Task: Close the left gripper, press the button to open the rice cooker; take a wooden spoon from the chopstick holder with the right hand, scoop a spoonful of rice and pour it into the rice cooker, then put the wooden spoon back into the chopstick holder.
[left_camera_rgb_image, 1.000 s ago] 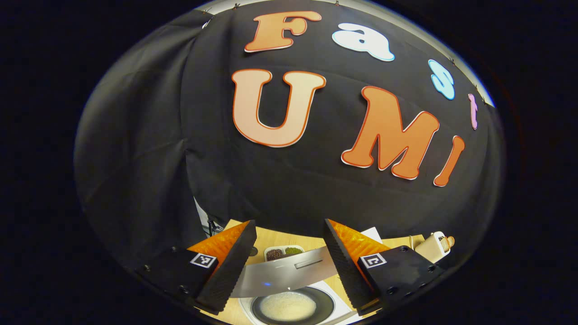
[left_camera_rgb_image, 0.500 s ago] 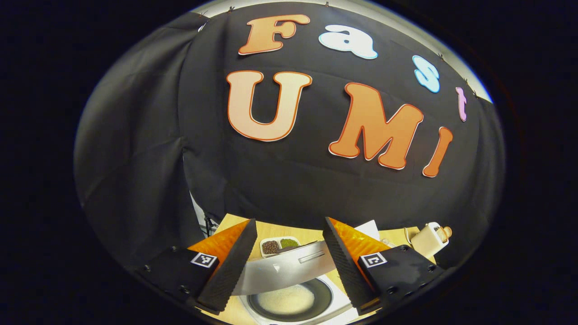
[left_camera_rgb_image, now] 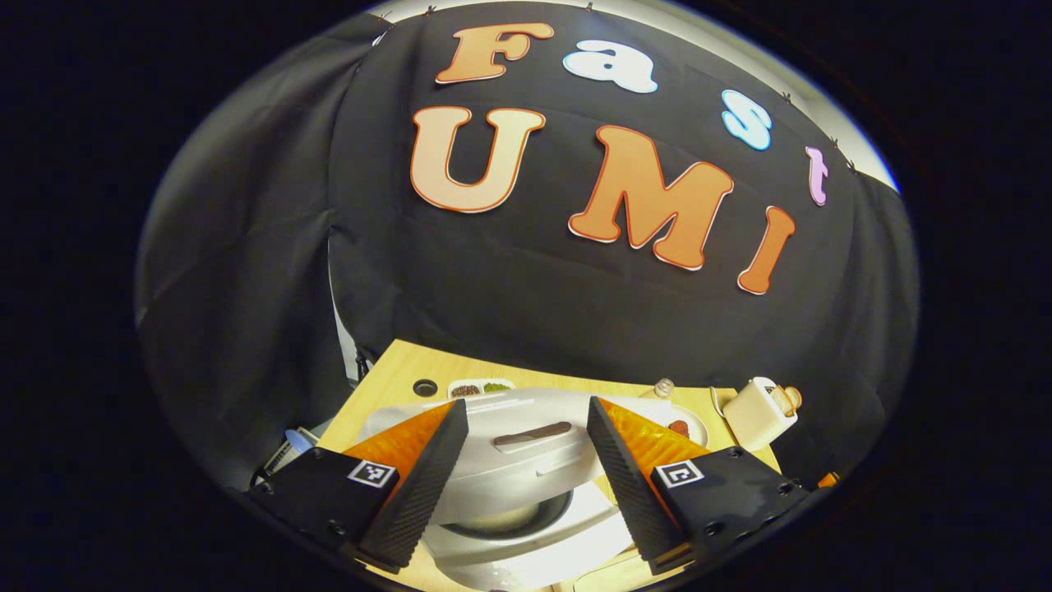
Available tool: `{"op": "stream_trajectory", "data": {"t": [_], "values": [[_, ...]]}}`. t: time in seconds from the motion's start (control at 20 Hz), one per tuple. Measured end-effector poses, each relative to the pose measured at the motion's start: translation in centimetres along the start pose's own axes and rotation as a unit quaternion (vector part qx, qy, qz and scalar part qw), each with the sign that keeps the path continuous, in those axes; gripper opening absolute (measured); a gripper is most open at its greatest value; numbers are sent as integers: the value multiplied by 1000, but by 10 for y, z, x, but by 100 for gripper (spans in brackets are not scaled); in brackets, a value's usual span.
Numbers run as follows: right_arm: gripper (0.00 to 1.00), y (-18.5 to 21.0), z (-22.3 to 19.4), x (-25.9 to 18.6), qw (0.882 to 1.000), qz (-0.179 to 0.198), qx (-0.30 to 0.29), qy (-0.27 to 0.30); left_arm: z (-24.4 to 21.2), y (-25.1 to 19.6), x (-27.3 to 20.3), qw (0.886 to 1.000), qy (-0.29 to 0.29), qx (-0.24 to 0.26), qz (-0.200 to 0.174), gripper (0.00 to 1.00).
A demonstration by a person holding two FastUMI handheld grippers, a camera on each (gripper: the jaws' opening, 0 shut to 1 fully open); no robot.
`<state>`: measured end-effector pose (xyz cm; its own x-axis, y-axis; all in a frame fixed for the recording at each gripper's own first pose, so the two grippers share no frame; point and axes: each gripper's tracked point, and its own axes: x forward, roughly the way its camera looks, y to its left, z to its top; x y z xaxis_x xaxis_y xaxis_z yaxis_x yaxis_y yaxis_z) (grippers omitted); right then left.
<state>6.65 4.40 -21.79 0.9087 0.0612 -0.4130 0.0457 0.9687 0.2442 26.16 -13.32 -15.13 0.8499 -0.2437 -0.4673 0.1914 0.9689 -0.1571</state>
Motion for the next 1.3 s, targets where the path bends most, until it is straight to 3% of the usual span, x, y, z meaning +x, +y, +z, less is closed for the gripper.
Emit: {"op": "stream_trajectory", "data": {"t": [0.2,0.5,0.9,1.0,1.1,1.3], "values": [[95,-9,-5,-11,1000,-3,1,6,-47,-2,-6,1000,3,8,12,100],[95,-19,-15,-17,1000,-7,2,21,-78,-2,-2,999,-20,32,39,99],[95,-31,-28,-15,999,-16,16,42,-127,3,12,997,35,49,56,100],[95,-36,-29,-13,999,-23,18,46,-129,3,18,994,47,79,64,100],[95,-39,-31,-11,998,-27,24,49,-138,-2,26,989,67,125,47,100],[95,-38,-35,-8,998,-28,34,51,-130,-6,39,990,41,131,18,100]]}}
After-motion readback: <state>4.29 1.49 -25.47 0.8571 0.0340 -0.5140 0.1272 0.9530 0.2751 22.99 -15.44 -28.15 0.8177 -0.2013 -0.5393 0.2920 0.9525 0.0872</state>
